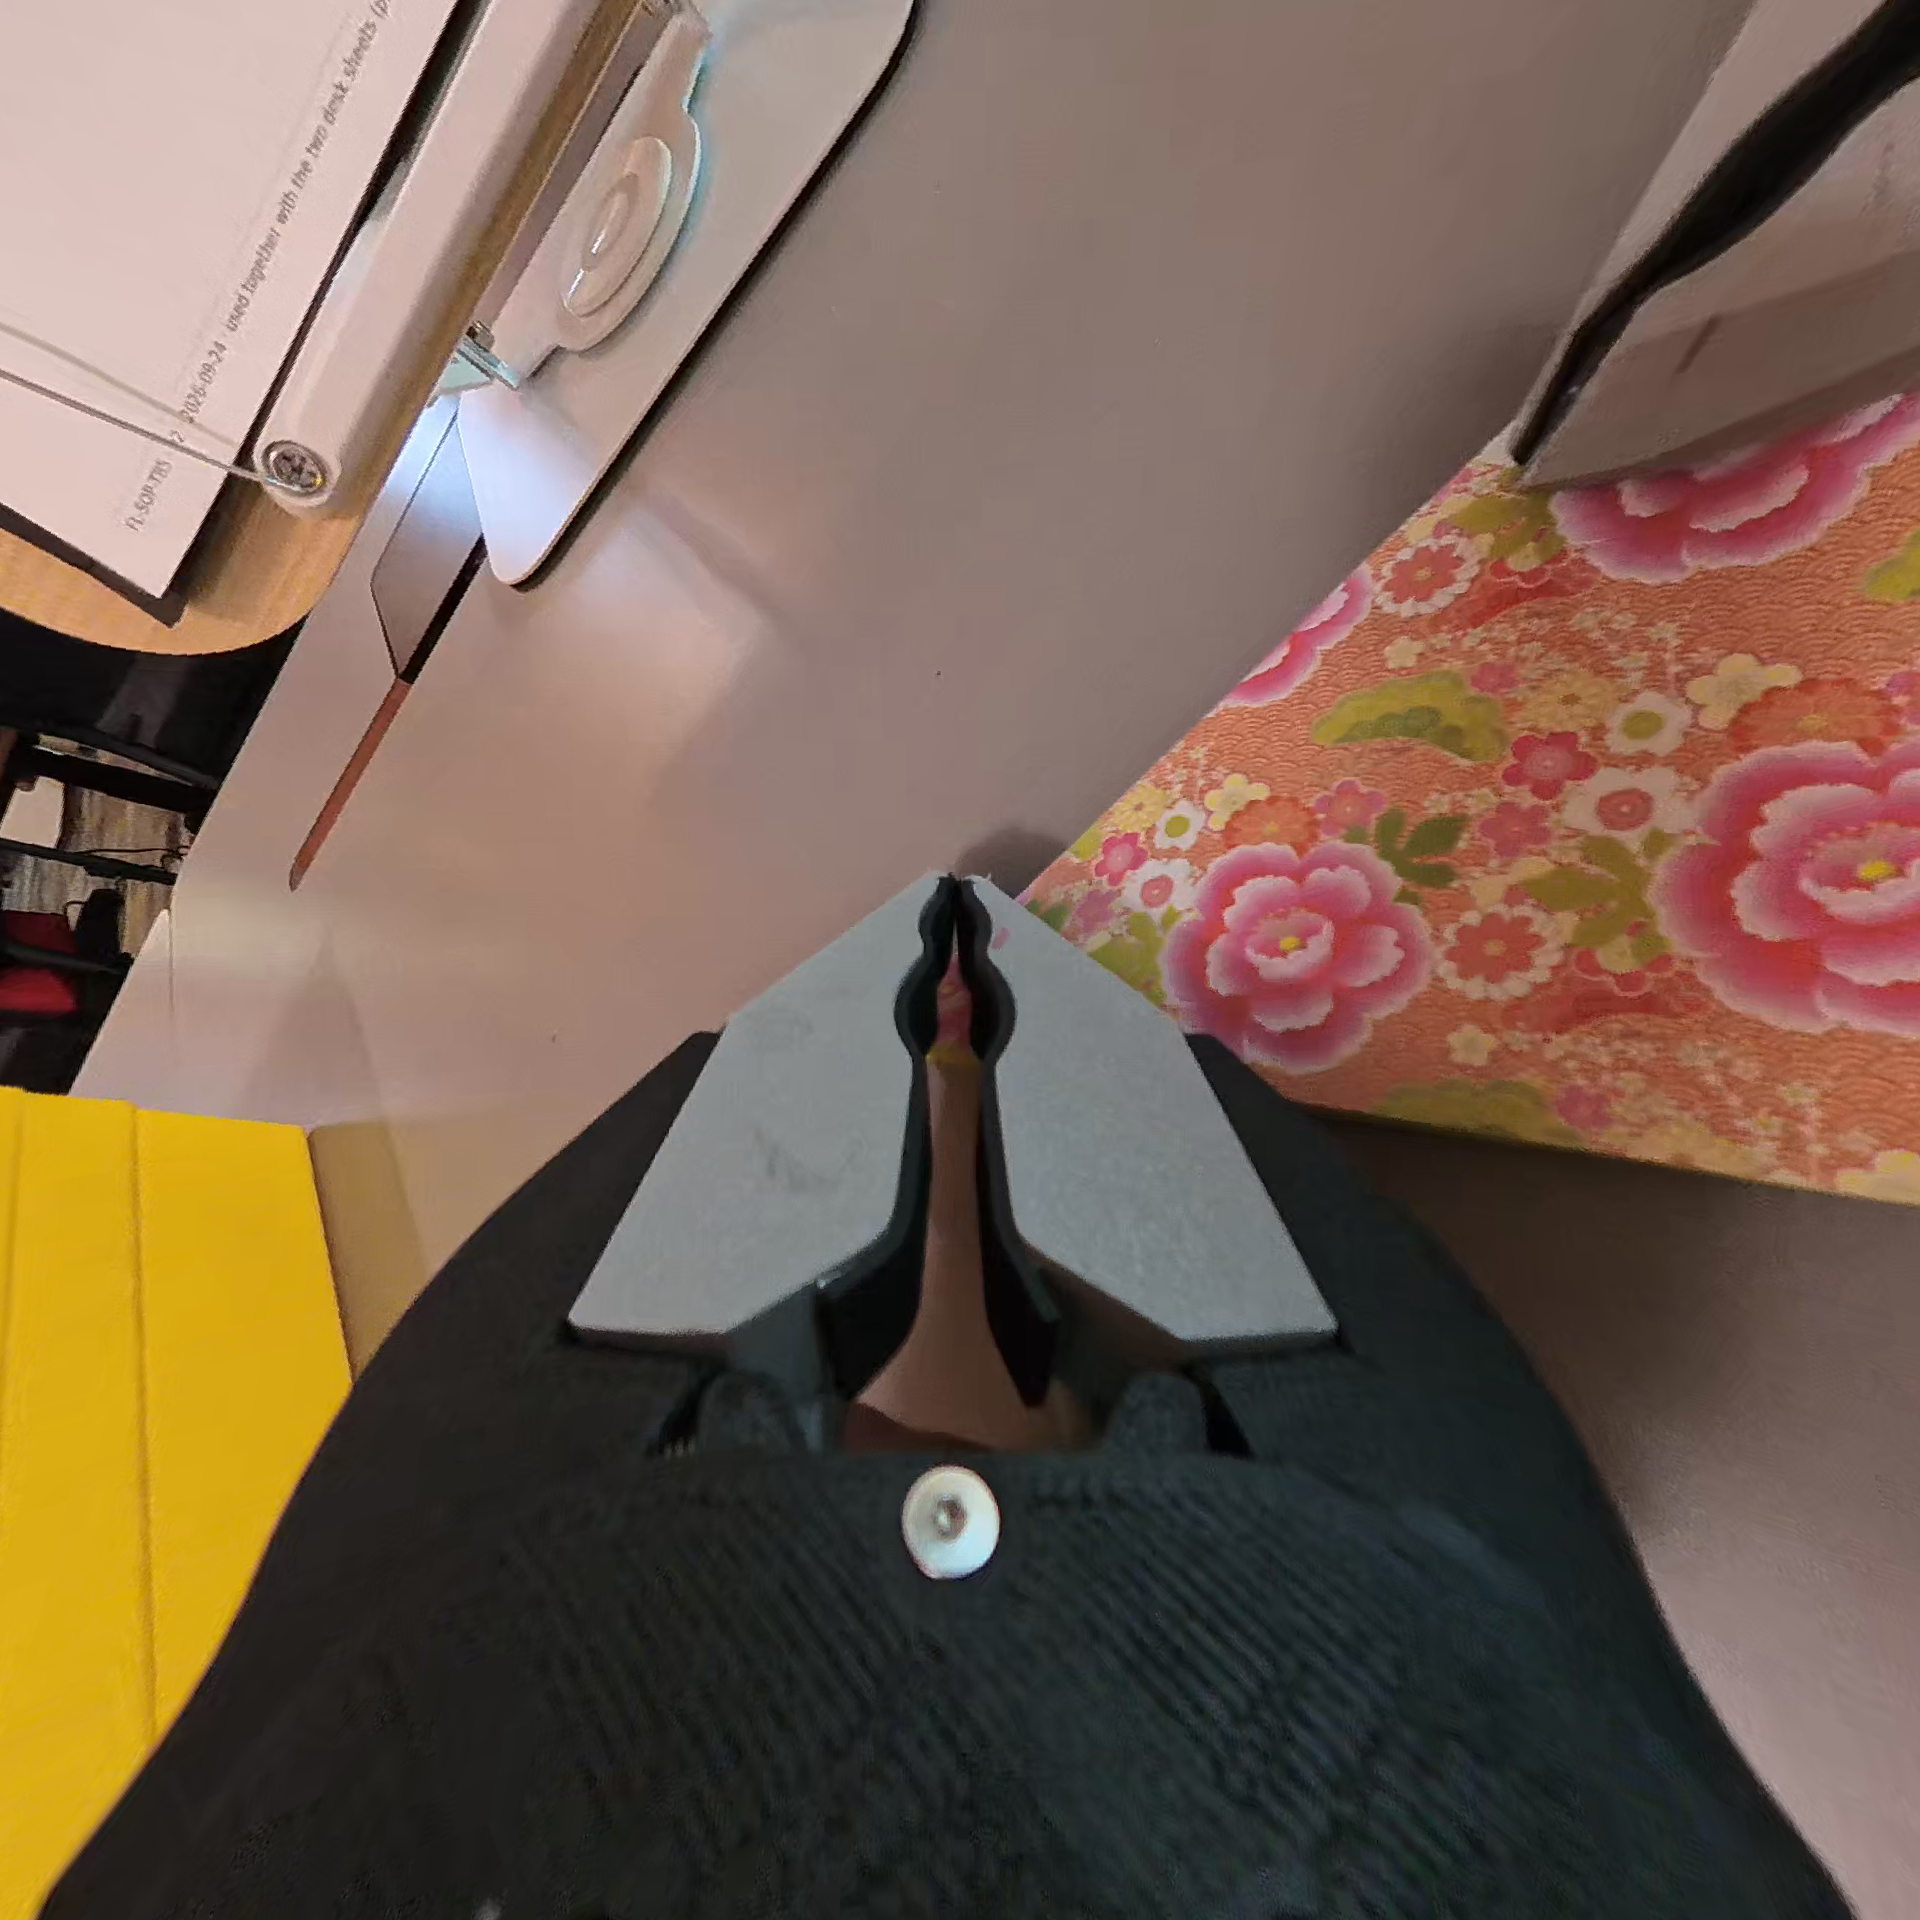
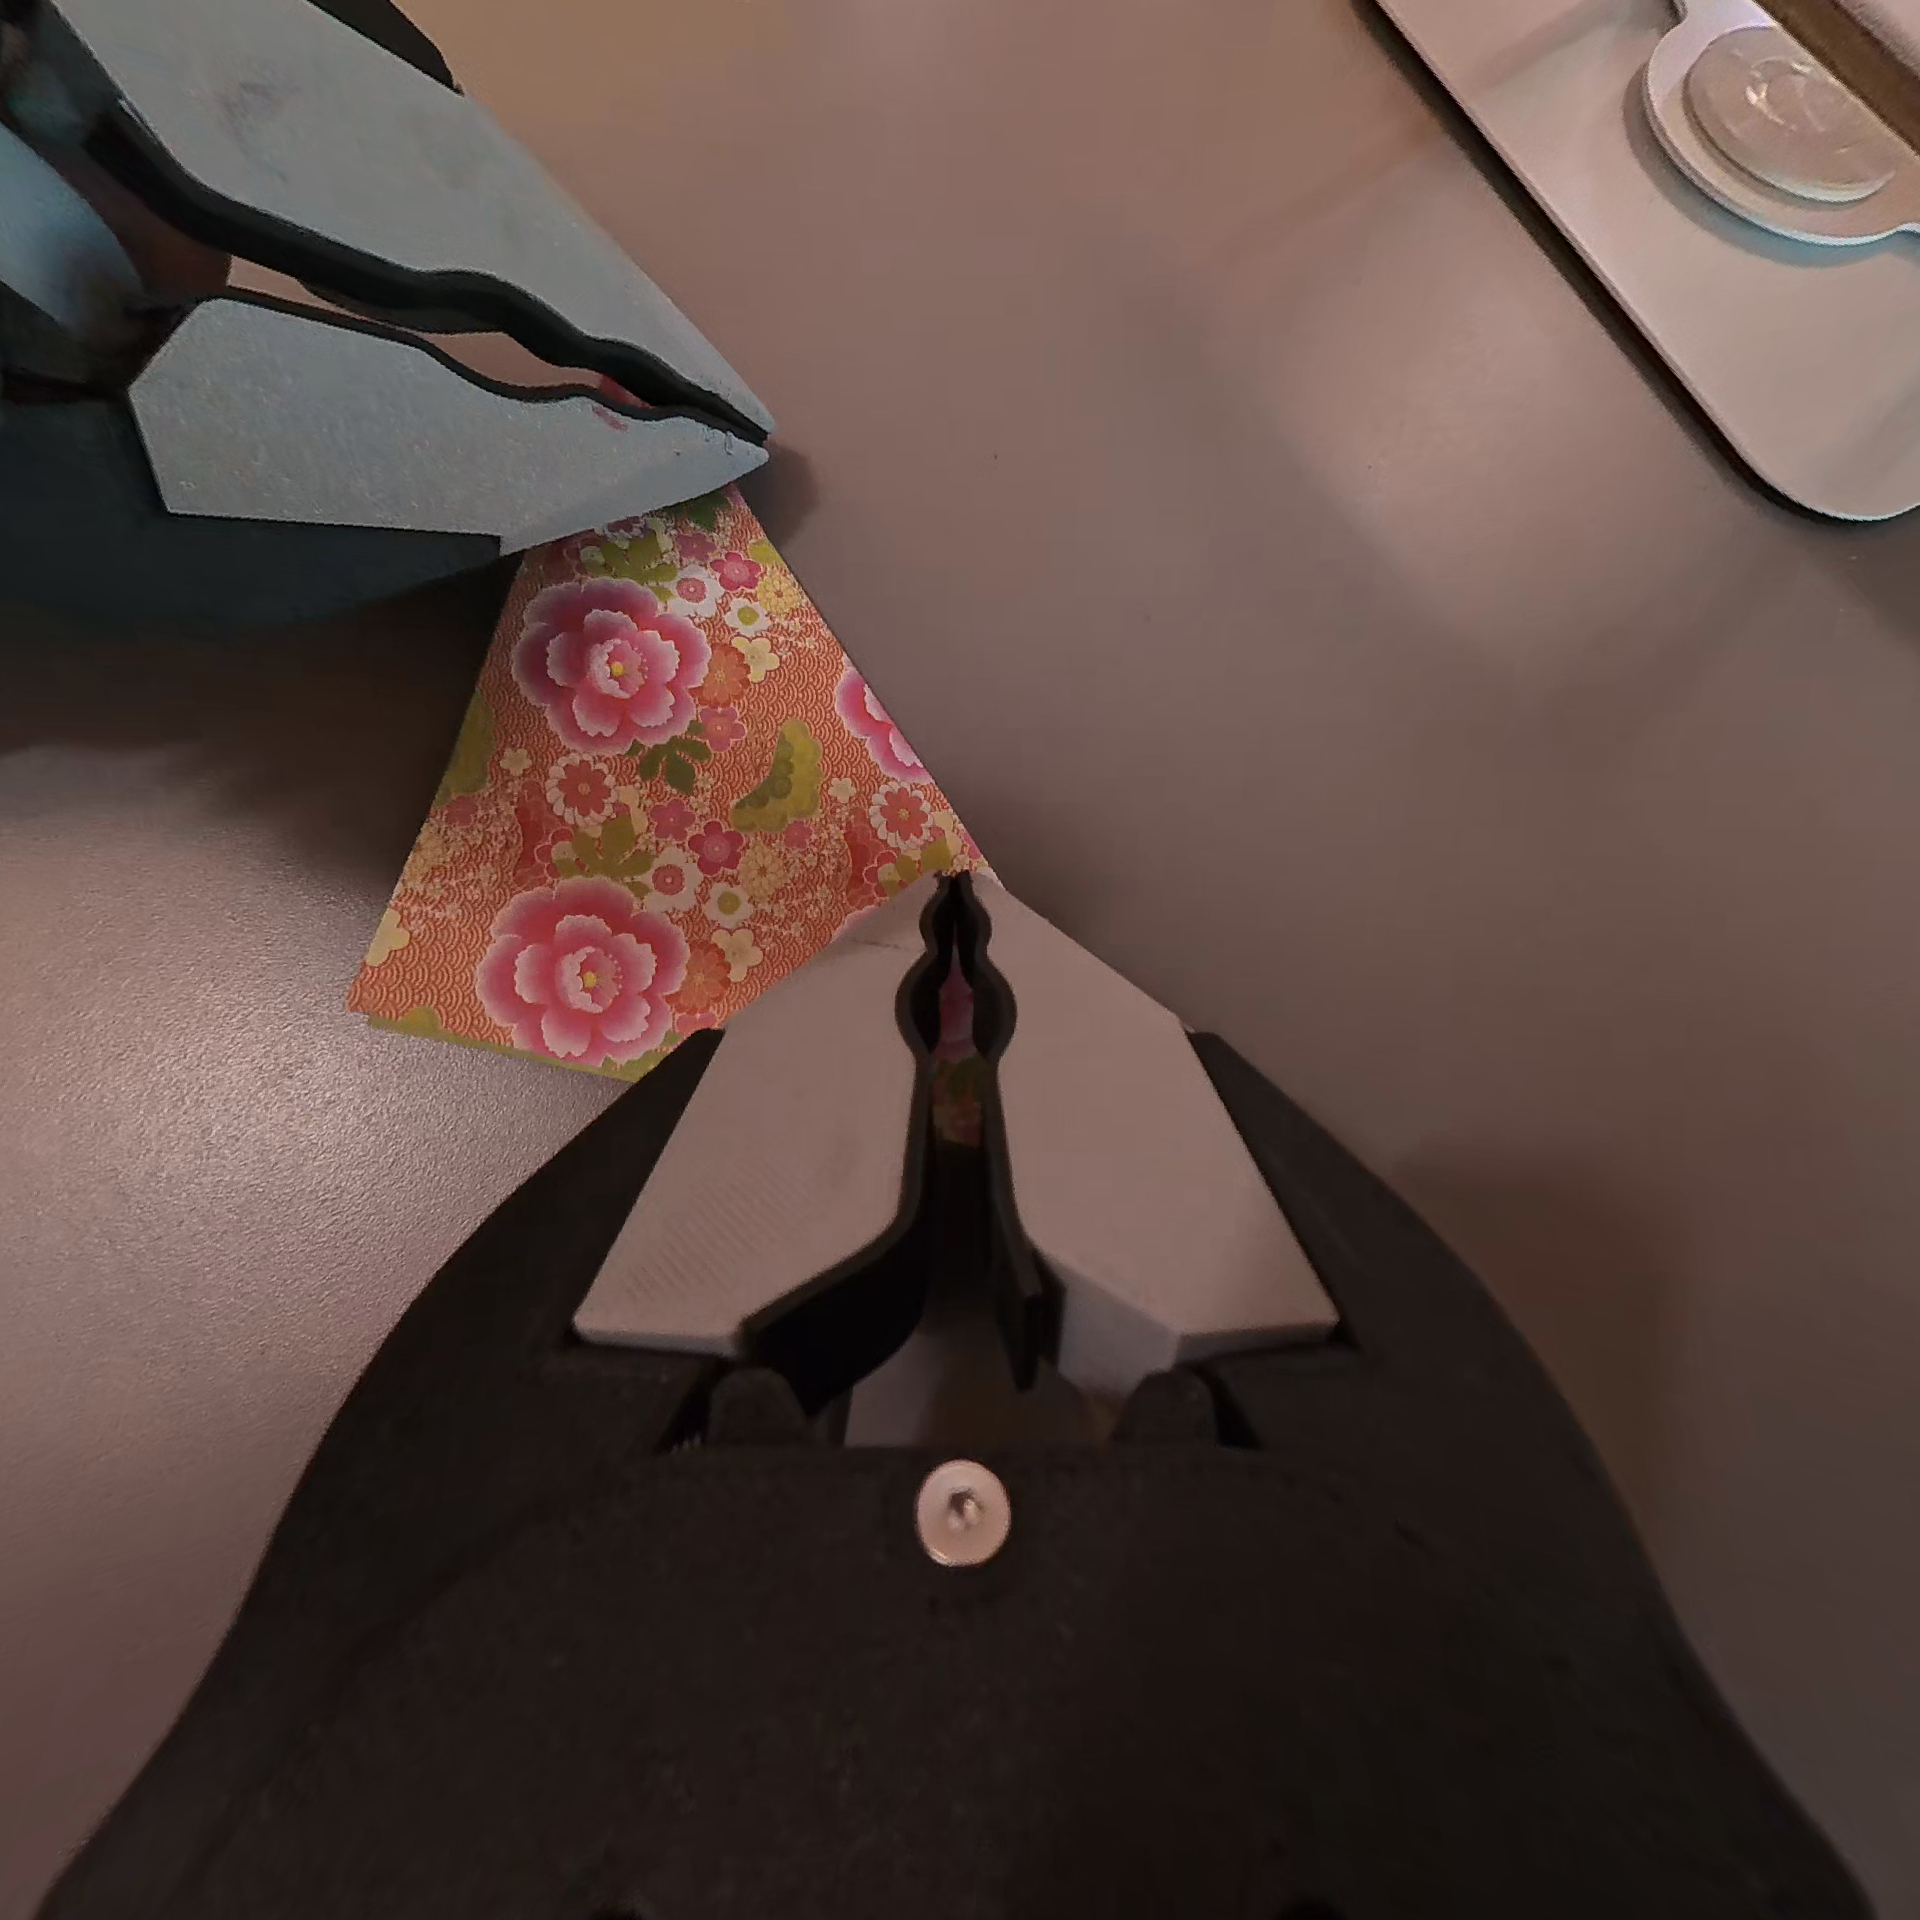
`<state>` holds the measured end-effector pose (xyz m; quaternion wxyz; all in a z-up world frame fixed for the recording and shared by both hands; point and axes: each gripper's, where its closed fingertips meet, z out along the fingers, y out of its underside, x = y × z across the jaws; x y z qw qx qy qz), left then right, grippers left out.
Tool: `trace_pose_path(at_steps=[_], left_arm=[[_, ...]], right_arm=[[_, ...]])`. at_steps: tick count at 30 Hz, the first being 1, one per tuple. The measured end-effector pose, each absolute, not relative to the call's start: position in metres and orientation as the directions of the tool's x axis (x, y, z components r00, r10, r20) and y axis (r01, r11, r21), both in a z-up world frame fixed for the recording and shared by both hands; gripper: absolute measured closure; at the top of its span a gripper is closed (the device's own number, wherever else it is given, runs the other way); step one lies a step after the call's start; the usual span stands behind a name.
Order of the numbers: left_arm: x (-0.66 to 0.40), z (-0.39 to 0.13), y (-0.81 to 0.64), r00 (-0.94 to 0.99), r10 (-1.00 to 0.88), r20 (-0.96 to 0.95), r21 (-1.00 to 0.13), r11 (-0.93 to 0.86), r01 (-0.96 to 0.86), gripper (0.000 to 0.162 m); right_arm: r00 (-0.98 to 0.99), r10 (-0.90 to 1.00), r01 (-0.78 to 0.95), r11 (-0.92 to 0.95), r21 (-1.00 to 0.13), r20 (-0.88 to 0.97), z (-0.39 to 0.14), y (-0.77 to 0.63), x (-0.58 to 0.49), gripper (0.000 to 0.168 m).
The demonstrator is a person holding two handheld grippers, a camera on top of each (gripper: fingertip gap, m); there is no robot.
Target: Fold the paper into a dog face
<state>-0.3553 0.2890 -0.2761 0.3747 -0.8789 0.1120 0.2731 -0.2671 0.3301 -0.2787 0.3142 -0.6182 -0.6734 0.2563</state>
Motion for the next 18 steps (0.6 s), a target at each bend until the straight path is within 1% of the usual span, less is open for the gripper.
trace_pose_path(at_steps=[3, 7, 8, 9, 12, 14, 16, 18], left_arm=[[-0.360, -0.275, 0.286, 0.779, 0.017, -0.627, -0.566, -0.697, -0.441, 0.162], [-0.361, -0.272, 0.285, 0.600, -0.009, -0.800, -0.432, -0.685, -0.587, 0.162], [-0.360, -0.271, 0.285, 0.580, -0.013, -0.814, -0.419, -0.678, -0.603, 0.162], [-0.359, -0.269, 0.286, 0.597, -0.004, -0.802, -0.443, -0.668, -0.598, 0.162], [-0.355, -0.240, 0.291, 0.694, 0.118, -0.710, -0.630, -0.547, -0.551, 0.162], [-0.346, -0.226, 0.293, 0.757, 0.144, -0.637, -0.722, -0.458, -0.520, 0.162], [-0.338, -0.221, 0.295, 0.801, 0.143, -0.581, -0.767, -0.424, -0.481, 0.162], [-0.329, -0.227, 0.299, 0.836, 0.101, -0.539, -0.779, -0.438, -0.449, 0.162]], right_arm=[[-0.038, 0.993, 0.671, 0.109, -0.733, 0.113, -0.279, 0.330, -0.267, 0.168], [-0.037, 0.990, 0.671, 0.125, -0.730, 0.136, -0.279, 0.330, -0.266, 0.168], [-0.037, 0.989, 0.672, 0.129, -0.730, 0.141, -0.279, 0.330, -0.266, 0.168], [-0.037, 0.989, 0.672, 0.133, -0.729, 0.146, -0.279, 0.330, -0.266, 0.168], [-0.036, 0.987, 0.672, 0.140, -0.727, 0.157, -0.279, 0.330, -0.266, 0.168], [-0.036, 0.986, 0.672, 0.145, -0.726, 0.163, -0.279, 0.330, -0.266, 0.168], [-0.037, 0.985, 0.672, 0.148, -0.726, 0.166, -0.279, 0.330, -0.266, 0.168], [-0.037, 0.985, 0.672, 0.147, -0.726, 0.166, -0.279, 0.330, -0.266, 0.168]])
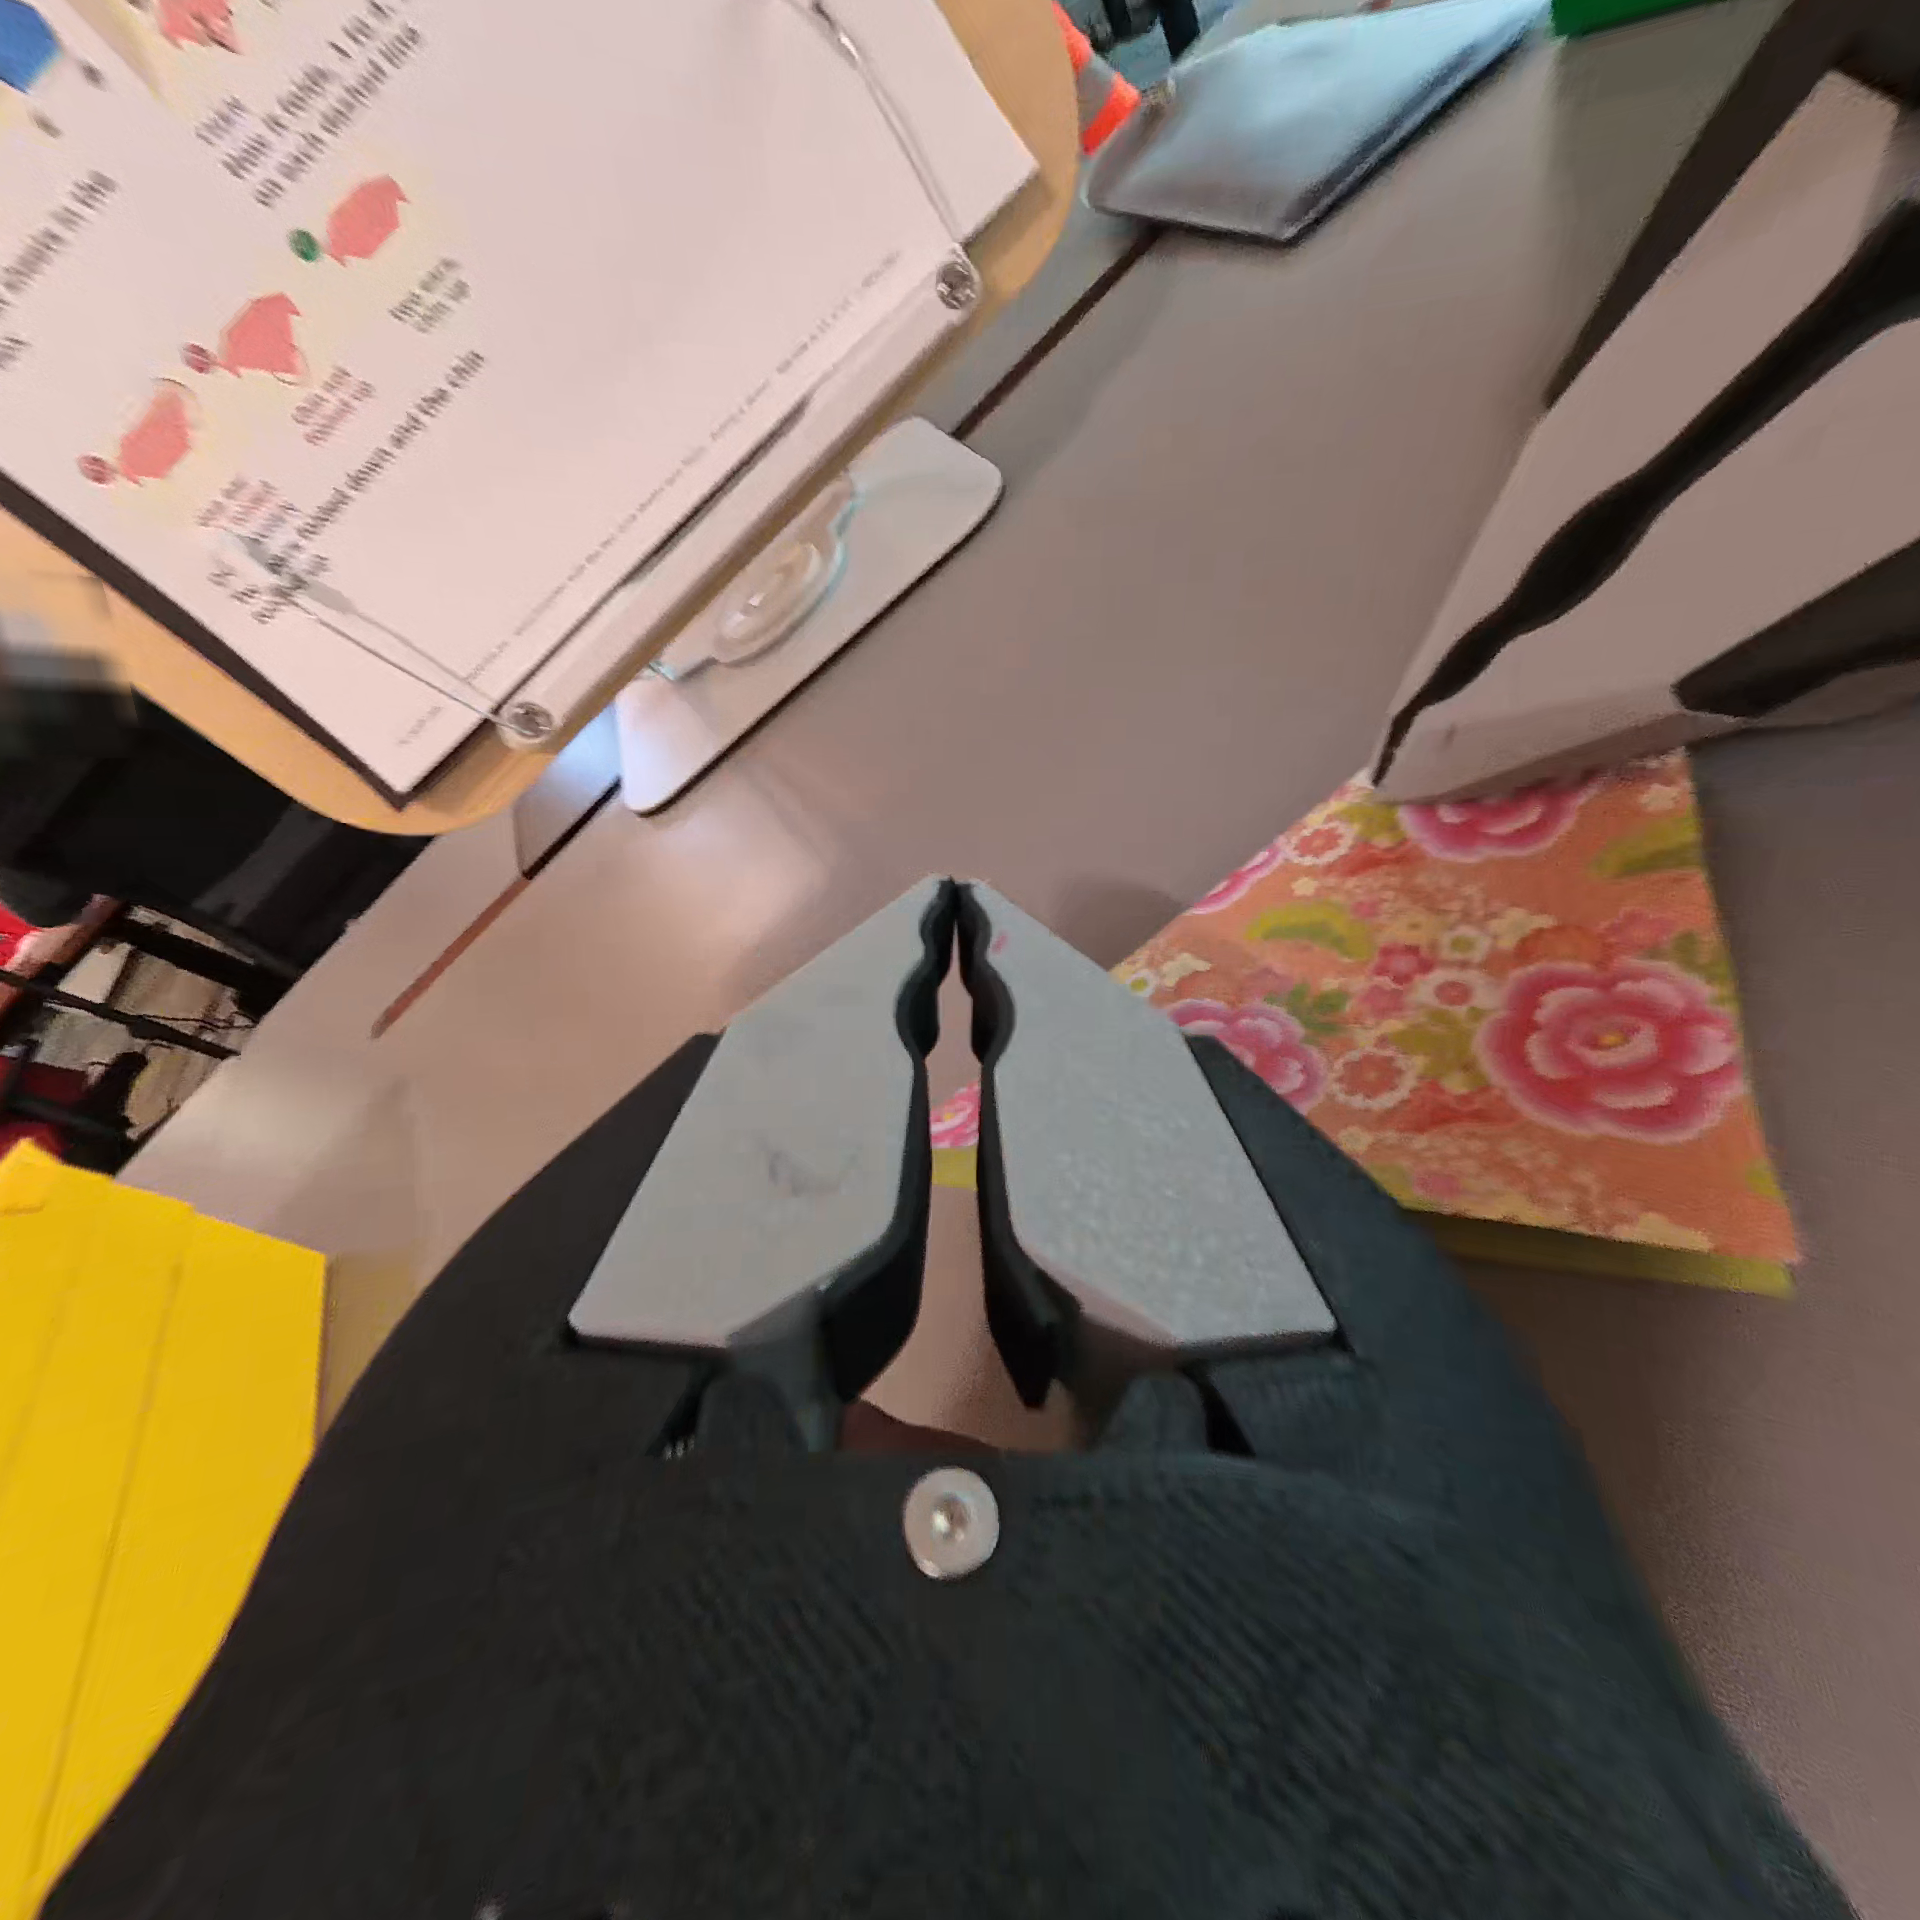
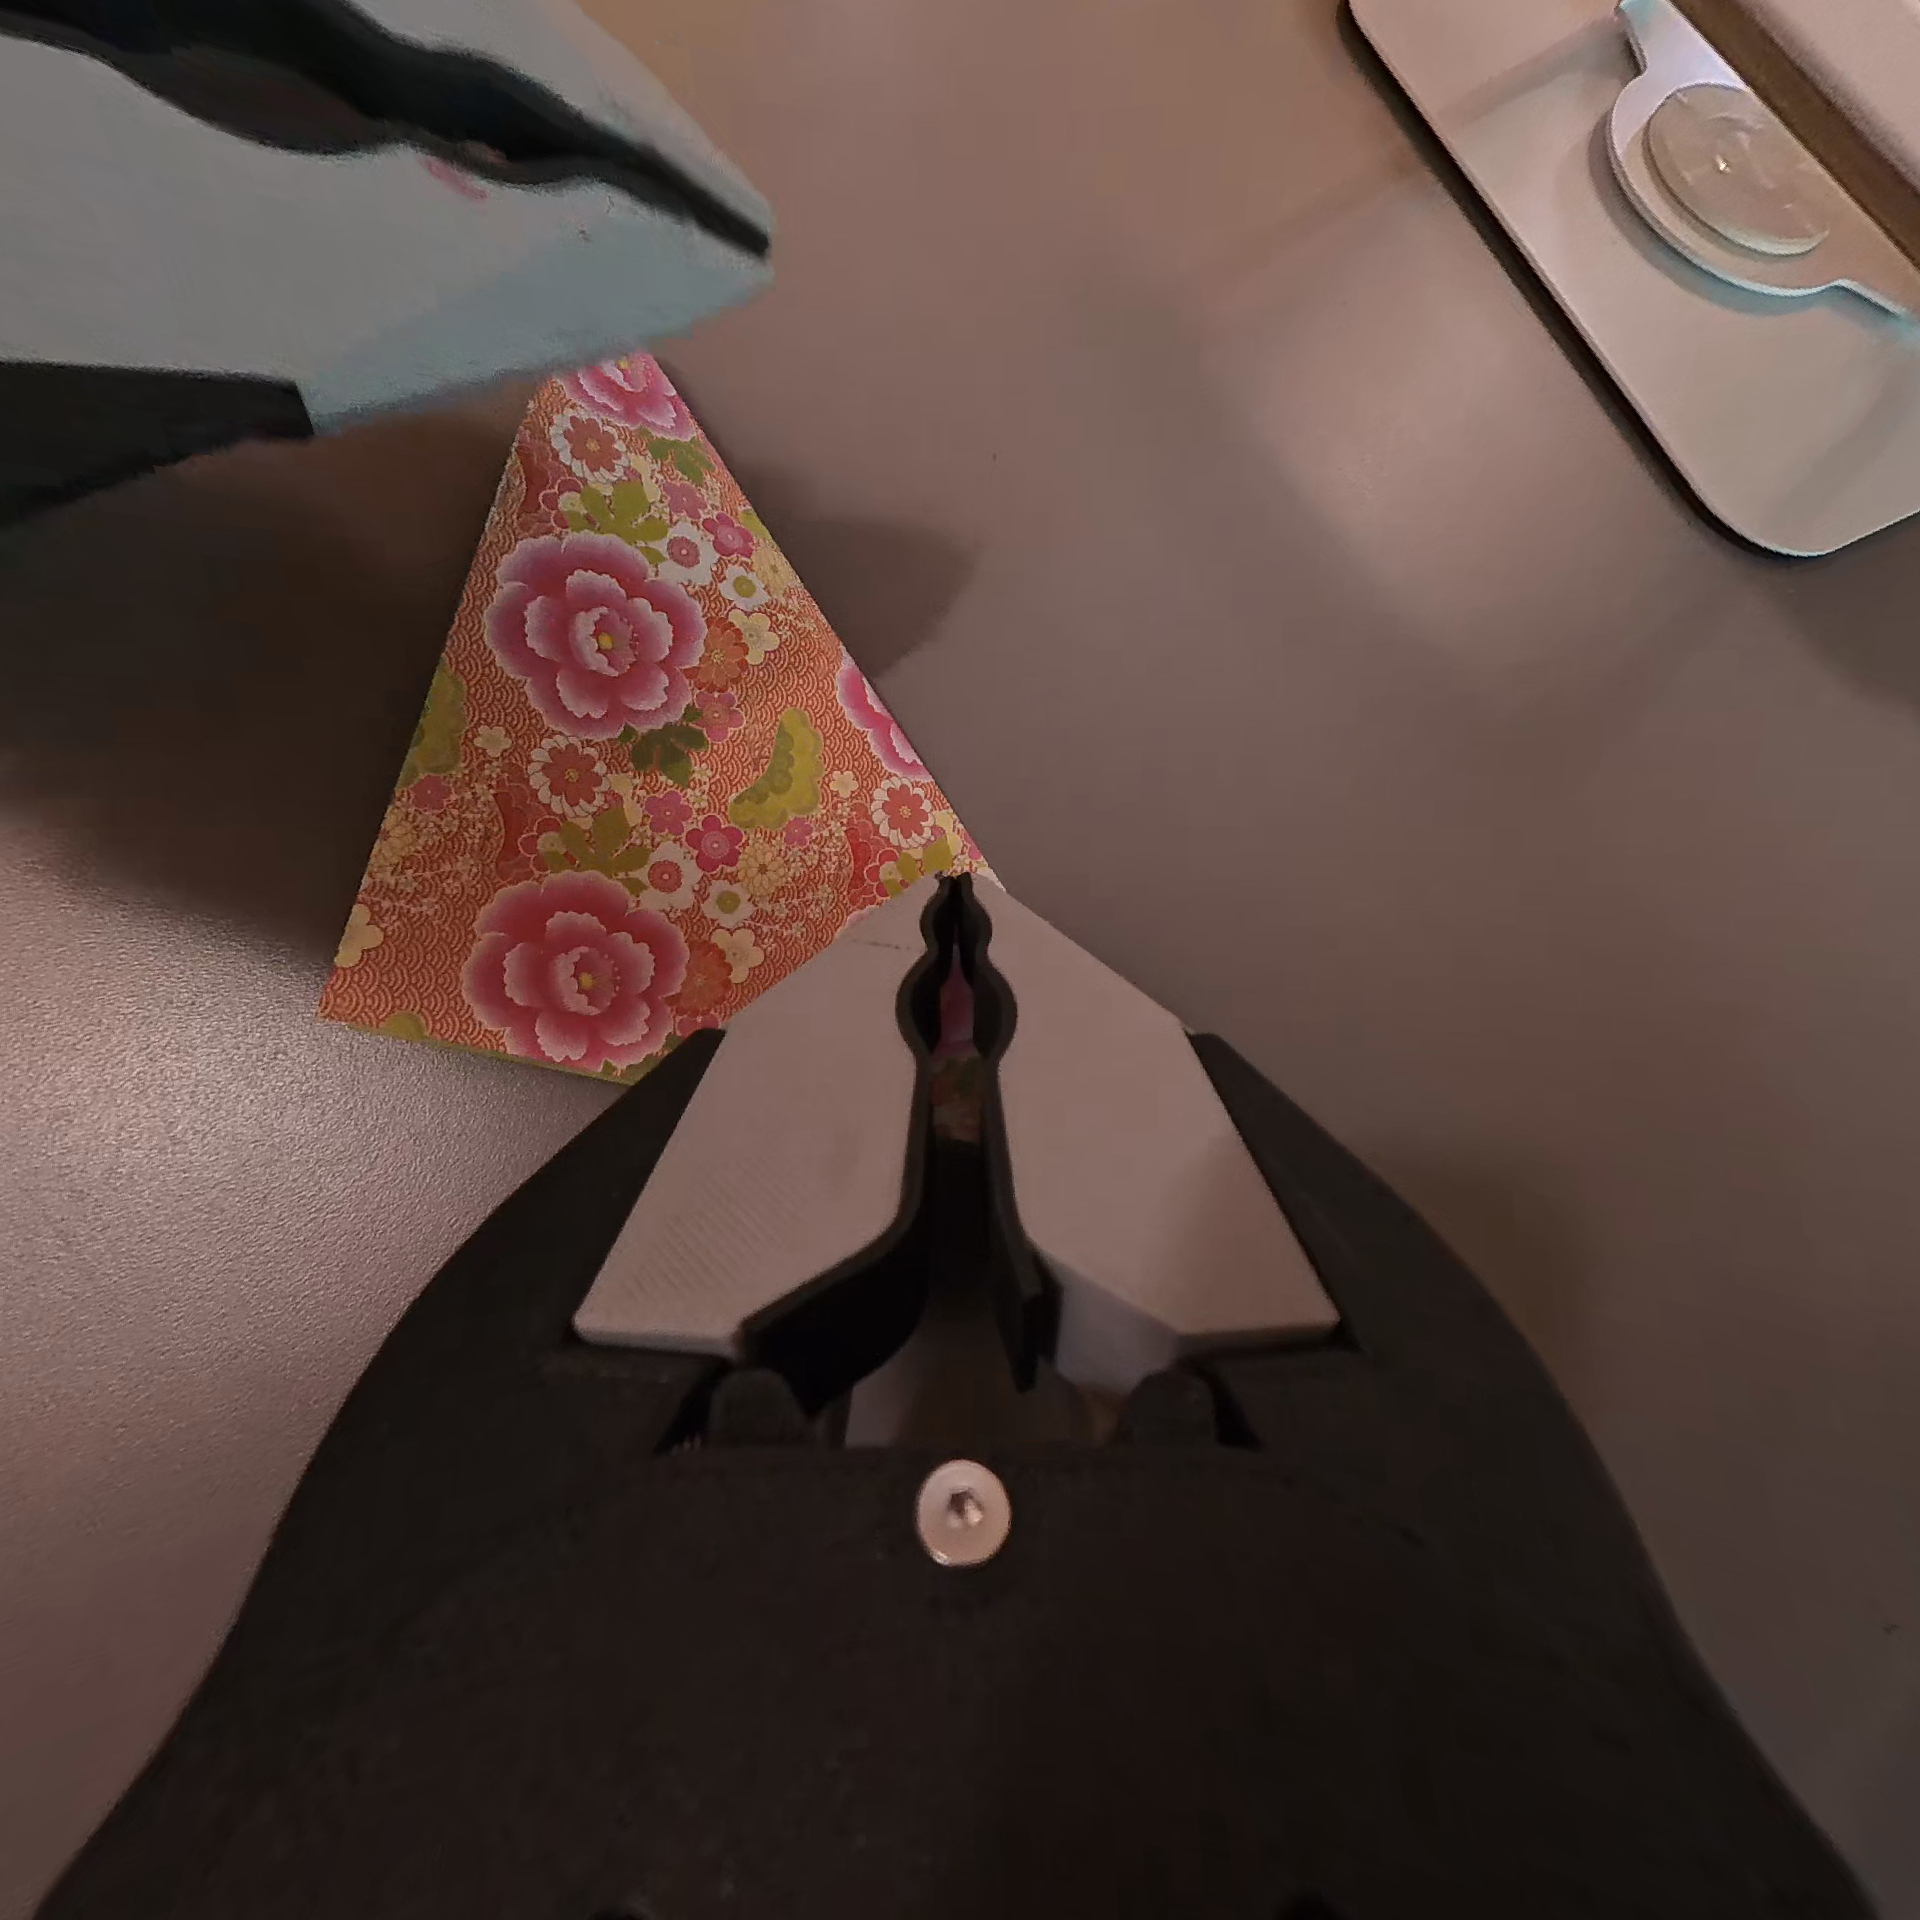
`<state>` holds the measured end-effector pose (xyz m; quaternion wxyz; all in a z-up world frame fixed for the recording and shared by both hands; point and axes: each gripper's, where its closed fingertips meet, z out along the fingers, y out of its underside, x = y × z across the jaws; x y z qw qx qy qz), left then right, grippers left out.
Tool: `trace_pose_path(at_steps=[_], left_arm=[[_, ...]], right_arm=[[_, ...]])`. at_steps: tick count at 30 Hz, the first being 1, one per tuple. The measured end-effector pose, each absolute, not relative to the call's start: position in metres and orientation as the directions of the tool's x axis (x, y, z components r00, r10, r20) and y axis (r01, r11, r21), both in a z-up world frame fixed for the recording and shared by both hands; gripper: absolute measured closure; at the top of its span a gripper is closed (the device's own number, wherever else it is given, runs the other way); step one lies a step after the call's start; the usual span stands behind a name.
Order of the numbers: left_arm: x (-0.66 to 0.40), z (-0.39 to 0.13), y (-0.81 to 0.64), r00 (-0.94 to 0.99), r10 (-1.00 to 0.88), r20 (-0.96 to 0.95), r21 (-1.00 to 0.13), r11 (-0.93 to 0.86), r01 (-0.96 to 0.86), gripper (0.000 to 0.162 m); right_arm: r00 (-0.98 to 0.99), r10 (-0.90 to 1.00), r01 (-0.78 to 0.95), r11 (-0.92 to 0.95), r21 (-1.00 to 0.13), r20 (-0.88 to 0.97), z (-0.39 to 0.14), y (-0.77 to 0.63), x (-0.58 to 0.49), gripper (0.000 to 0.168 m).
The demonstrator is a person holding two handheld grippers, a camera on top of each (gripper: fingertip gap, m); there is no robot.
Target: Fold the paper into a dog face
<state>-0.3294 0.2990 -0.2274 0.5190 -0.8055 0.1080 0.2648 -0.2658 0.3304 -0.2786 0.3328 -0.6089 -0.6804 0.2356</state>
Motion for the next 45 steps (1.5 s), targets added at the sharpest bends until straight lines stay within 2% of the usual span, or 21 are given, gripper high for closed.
trace_pose_path(at_steps=[3, 6, 8, 14, 22, 25, 29, 32, 35, 38, 42, 45], left_arm=[[-0.318, -0.242, 0.304, 0.823, 0.014, -0.567, -0.722, -0.489, -0.489, 0.162], [-0.313, -0.274, 0.300, 0.749, -0.132, -0.649, -0.556, -0.591, -0.585, 0.162], [-0.313, -0.274, 0.300, 0.662, -0.148, -0.735, -0.488, -0.561, -0.668, 0.162], [-0.336, -0.274, 0.286, 0.643, -0.160, -0.749, -0.474, -0.549, -0.688, 0.162], [-0.373, -0.272, 0.271, 0.495, -0.098, -0.863, -0.350, -0.589, -0.728, 0.162], [-0.383, -0.260, 0.272, 0.500, -0.010, -0.866, -0.397, -0.595, -0.699, 0.162], [-0.388, -0.222, 0.270, 0.608, 0.170, -0.776, -0.595, -0.518, -0.615, 0.162], [-0.354, -0.212, 0.276, 0.800, 0.108, -0.590, -0.763, -0.400, -0.508, 0.162], [-0.316, -0.212, 0.287, 0.921, -0.023, -0.390, -0.860, -0.349, -0.373, 0.162], [-0.302, -0.243, 0.295, 0.958, -0.130, -0.255, -0.843, -0.457, -0.286, 0.162], [-0.318, -0.256, 0.290, 0.955, -0.110, -0.275, -0.789, -0.541, -0.290, 0.162], [-0.321, -0.277, 0.279, 0.936, -0.165, -0.311, -0.697, -0.630, -0.342, 0.162]], right_arm=[[-0.037, 0.985, 0.672, 0.150, -0.725, 0.169, -0.279, 0.330, -0.266, 0.168], [-0.037, 0.985, 0.672, 0.151, -0.725, 0.171, -0.279, 0.330, -0.266, 0.168], [-0.036, 0.985, 0.672, 0.149, -0.726, 0.168, -0.279, 0.330, -0.266, 0.168], [-0.035, 0.988, 0.672, 0.136, -0.728, 0.152, -0.279, 0.330, -0.266, 0.168], [-0.035, 0.988, 0.672, 0.137, -0.728, 0.153, -0.279, 0.331, -0.265, 0.168], [-0.035, 0.986, 0.672, 0.143, -0.727, 0.162, -0.279, 0.331, -0.265, 0.168], [-0.035, 0.986, 0.672, 0.146, -0.726, 0.166, -0.278, 0.330, -0.265, 0.168], [-0.035, 0.985, 0.672, 0.148, -0.726, 0.168, -0.279, 0.331, -0.265, 0.168], [-0.035, 0.984, 0.672, 0.151, -0.725, 0.172, -0.279, 0.330, -0.265, 0.168], [-0.035, 0.985, 0.672, 0.150, -0.725, 0.171, -0.279, 0.331, -0.265, 0.168], [-0.035, 0.987, 0.672, 0.142, -0.727, 0.160, -0.279, 0.331, -0.265, 0.168], [-0.034, 0.988, 0.672, 0.132, -0.729, 0.148, -0.279, 0.331, -0.265, 0.168]])
